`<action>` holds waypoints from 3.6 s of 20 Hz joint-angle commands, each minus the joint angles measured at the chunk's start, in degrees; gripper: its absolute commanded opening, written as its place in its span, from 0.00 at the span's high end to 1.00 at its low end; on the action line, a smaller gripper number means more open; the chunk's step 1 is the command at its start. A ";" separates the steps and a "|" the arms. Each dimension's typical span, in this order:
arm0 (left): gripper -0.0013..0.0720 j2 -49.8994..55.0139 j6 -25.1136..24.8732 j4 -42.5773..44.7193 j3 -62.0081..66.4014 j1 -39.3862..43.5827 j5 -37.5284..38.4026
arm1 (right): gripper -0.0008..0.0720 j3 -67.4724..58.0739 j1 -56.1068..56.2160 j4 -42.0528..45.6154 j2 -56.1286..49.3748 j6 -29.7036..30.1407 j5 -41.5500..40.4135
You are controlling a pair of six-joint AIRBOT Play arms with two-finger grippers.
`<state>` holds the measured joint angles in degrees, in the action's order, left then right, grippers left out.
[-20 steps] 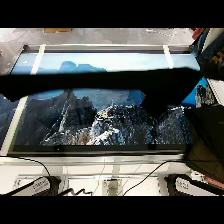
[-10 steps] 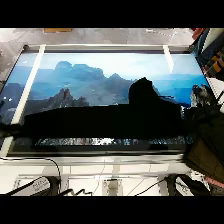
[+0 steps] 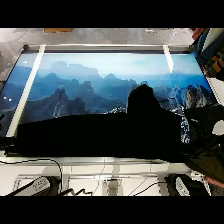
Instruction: Fold the clothes and pants, and hang the long-sleeved shirts on hangers.
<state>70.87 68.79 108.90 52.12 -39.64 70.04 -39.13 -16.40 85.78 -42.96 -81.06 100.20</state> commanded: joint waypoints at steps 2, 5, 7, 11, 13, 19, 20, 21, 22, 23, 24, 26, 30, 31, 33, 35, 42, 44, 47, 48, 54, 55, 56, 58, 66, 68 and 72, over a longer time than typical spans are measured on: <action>0.97 0.04 0.22 2.10 -0.15 -0.17 -3.06 | 0.97 0.63 0.00 -0.07 0.39 -0.35 2.58; 0.86 0.28 0.22 1.31 -0.15 -0.17 -3.23 | 0.76 0.61 0.00 -0.55 0.39 -0.37 2.32; 0.02 0.55 0.22 -1.70 -0.15 -0.17 -3.78 | 0.27 0.61 0.02 -0.61 0.39 -0.35 2.05; 0.03 0.42 0.26 -2.47 0.57 1.46 -5.84 | 0.25 0.46 0.00 -0.68 0.39 -0.31 -3.76; 0.03 0.44 0.70 -2.47 2.25 3.78 -5.84 | 0.26 0.28 0.02 -2.75 0.33 -0.24 -12.39; 0.04 0.44 3.26 -4.66 9.05 17.14 -9.11 | 0.43 -6.49 0.02 -17.42 -8.46 -2.45 -47.21; 0.04 0.44 3.23 -4.57 9.40 20.09 -10.08 | 0.43 -8.83 0.42 -21.49 -12.20 -1.88 -48.59; 0.04 0.44 3.23 -4.57 9.44 22.62 -11.19 | 0.43 -11.52 1.75 -24.20 -16.46 -1.14 -48.87; 0.04 0.44 3.23 -4.57 9.44 25.18 -12.17 | 0.42 -14.38 3.82 -25.94 -20.65 -0.22 -48.78; 0.04 0.44 3.23 -4.52 9.44 27.34 -12.98 | 0.41 -17.81 6.88 -26.69 -25.38 -0.20 -48.85; 0.04 0.44 3.21 -4.35 9.44 29.42 -13.62 | 0.32 -21.35 9.94 -26.67 -29.83 -0.24 -49.40; 0.04 0.44 3.21 -4.20 9.44 32.33 -14.01 | 0.22 -28.52 15.26 -26.75 -38.27 -2.49 -53.40; 0.04 0.44 3.23 -4.02 9.44 33.44 -15.87 | 0.22 -39.30 18.75 -26.60 -50.42 -14.53 -59.69; 0.04 0.44 3.23 -4.02 9.44 33.27 -16.26 | 0.22 -40.83 18.36 -26.71 -52.59 -16.63 -59.63; 0.04 0.46 3.23 -4.02 9.44 33.16 -17.27 | 0.21 -42.53 17.44 -27.45 -56.00 -23.78 -59.93; 0.04 0.50 3.23 -4.24 9.44 33.18 -18.51 | 0.21 -42.66 17.49 -27.47 -58.05 -28.09 -61.55; 0.04 0.52 3.23 -4.68 9.29 33.18 -19.87 | 0.22 -43.91 17.64 -31.65 -63.06 -35.36 -71.08; 0.04 0.63 3.23 -4.66 9.09 33.16 -20.20 | 0.22 -45.46 18.01 -31.41 -63.95 -33.20 -72.65; 0.04 1.51 3.26 -4.66 9.07 33.18 -20.17 | 0.26 -47.93 19.10 -31.06 -65.46 -32.81 -74.16; 0.04 1.92 3.26 -4.68 9.07 33.20 -20.15 | 0.32 -48.46 19.45 -30.88 -66.10 -32.83 -73.99; 0.04 2.36 3.23 -5.03 9.16 33.22 -20.41 | 0.97 -52.19 20.00 -26.29 -66.49 -26.58 -69.09; 0.04 2.10 3.23 -5.03 9.18 33.22 -20.41 | 0.97 -54.71 20.00 -25.14 -66.29 -21.88 -64.87; 0.04 1.68 3.23 -5.03 9.20 33.22 -20.41 | 0.97 -57.24 20.02 -24.00 -65.83 -16.83 -60.39; 0.04 0.46 3.23 -5.05 9.20 33.24 -20.52 | 0.97 -62.27 20.15 -23.45 -63.91 -6.23 -50.12; 0.04 -4.85 3.26 -8.22 9.20 35.04 -20.83 | 0.97 -63.89 22.08 -16.52 -46.01 4.07 -17.11; 0.04 -6.08 3.28 -12.09 9.20 36.92 -20.76 | 0.97 -58.77 23.91 -16.50 -39.12 3.98 -16.39; 0.04 -6.69 3.28 -30.51 9.18 40.81 -19.08 | 0.97 -40.15 29.40 -16.50 -23.43 -0.70 -16.11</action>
<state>64.84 72.07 91.09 61.25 -1.17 49.82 -89.78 9.69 68.58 -76.27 -79.05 81.30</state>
